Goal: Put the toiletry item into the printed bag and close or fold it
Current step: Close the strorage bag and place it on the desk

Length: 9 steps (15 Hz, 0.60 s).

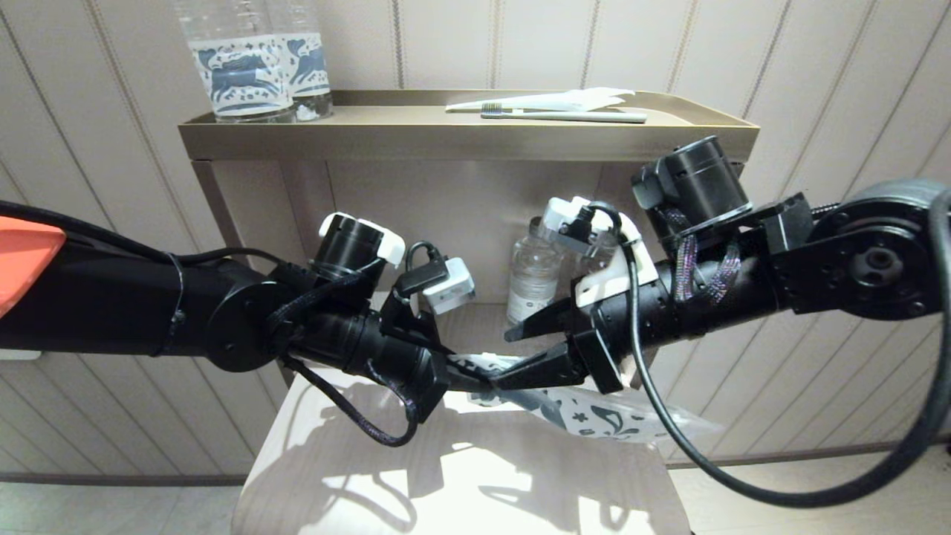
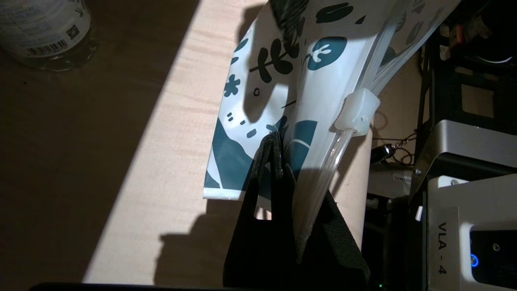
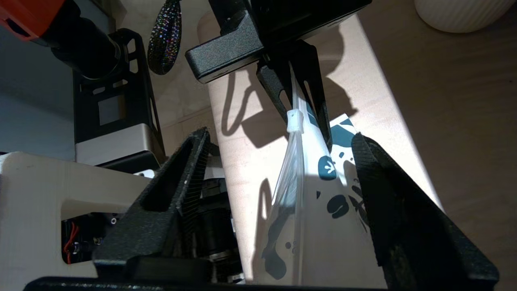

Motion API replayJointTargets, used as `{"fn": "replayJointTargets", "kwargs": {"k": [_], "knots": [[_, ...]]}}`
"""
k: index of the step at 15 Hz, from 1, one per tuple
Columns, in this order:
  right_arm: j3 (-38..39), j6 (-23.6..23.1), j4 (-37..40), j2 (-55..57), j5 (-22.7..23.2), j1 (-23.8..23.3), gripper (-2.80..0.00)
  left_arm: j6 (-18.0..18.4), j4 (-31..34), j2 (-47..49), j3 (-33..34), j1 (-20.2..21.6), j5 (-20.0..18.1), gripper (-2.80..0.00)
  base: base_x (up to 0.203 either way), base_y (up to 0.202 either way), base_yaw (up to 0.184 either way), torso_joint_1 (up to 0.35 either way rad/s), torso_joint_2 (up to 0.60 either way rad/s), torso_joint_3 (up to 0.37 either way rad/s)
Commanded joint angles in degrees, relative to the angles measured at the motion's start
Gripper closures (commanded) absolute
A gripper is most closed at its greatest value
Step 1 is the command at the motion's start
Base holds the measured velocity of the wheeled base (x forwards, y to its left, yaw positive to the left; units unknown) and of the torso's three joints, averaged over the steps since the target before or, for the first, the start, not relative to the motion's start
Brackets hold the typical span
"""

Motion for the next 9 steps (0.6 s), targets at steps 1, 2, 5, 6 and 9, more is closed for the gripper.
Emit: {"fn": "replayJointTargets", "kwargs": {"k": [1, 2, 5, 6, 9], "knots": [[0.0, -0.1, -0.4, 1.1, 0.2, 0.4, -2.80, 0.2, 0.0, -0.2, -0.1, 0.0, -0.2, 0.00, 0.000, 0.000, 0.000, 0.000, 0.00, 0.000], [-0.1, -0.1, -0.5, 1.1, 0.2, 0.4, -2.80, 0.2, 0.0, -0.3, -0.2, 0.0, -0.2, 0.00, 0.000, 0.000, 0.000, 0.000, 0.00, 0.000], [-0.4, -0.2, -1.0, 1.5, 0.2, 0.4, -2.80, 0.2, -0.4, -0.5, -0.2, 0.0, -0.9, 0.00, 0.000, 0.000, 0.000, 0.000, 0.00, 0.000], [-0.4, -0.2, -1.7, 1.7, 0.2, 0.4, -2.80, -0.1, -0.5, -0.3, -0.3, 0.0, -1.2, 0.00, 0.000, 0.000, 0.000, 0.000, 0.00, 0.000], [-1.0, -0.1, -2.1, 2.2, 0.2, 0.4, -2.80, -0.7, -2.8, -0.2, 0.4, 0.1, -2.1, 0.00, 0.000, 0.000, 0.000, 0.000, 0.00, 0.000]]}}
